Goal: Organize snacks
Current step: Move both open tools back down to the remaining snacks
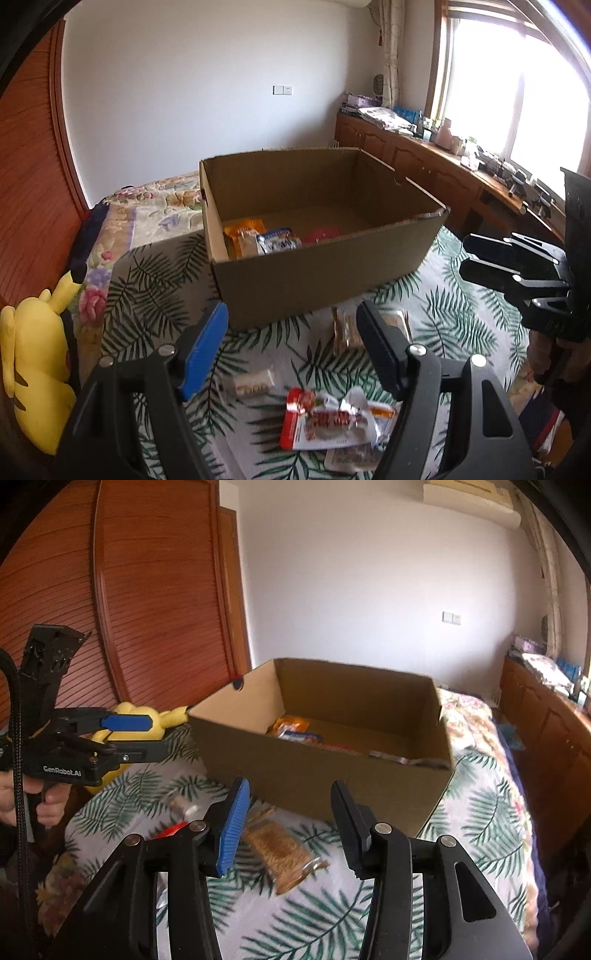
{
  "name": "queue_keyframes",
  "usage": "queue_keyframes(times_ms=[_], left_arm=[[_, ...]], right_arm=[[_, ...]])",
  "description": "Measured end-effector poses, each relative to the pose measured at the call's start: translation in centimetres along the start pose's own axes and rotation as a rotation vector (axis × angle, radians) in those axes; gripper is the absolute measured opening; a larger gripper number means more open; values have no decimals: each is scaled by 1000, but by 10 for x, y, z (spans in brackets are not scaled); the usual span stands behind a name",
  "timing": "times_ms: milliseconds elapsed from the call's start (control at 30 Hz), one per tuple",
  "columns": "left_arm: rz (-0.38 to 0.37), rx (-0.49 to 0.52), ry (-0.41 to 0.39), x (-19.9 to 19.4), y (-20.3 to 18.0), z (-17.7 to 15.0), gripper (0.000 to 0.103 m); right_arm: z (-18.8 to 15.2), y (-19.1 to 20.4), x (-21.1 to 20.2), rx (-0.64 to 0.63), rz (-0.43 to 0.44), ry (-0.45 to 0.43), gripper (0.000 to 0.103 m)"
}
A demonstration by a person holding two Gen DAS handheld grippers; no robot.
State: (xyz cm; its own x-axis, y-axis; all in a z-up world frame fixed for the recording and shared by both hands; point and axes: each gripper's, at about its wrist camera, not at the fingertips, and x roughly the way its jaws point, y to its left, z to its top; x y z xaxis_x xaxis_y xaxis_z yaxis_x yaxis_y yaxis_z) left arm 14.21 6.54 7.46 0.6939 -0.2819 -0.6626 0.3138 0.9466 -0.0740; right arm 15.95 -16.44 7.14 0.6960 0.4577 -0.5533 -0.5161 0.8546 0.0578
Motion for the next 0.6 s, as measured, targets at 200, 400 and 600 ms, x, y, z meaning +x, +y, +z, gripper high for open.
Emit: queue_keyframes(times_ms=[200,400,600], left_arm=[[-3,33,26,2,-8,-23,72],[-17,33,66,15,-13,-47,72],[-30,7,111,33,-10,-67,72]], right_arm=[[-16,5,6,-13,14,36,47],[-33,7,29,-32,-5,105,52],[-46,3,59,-8,-12,188,56]])
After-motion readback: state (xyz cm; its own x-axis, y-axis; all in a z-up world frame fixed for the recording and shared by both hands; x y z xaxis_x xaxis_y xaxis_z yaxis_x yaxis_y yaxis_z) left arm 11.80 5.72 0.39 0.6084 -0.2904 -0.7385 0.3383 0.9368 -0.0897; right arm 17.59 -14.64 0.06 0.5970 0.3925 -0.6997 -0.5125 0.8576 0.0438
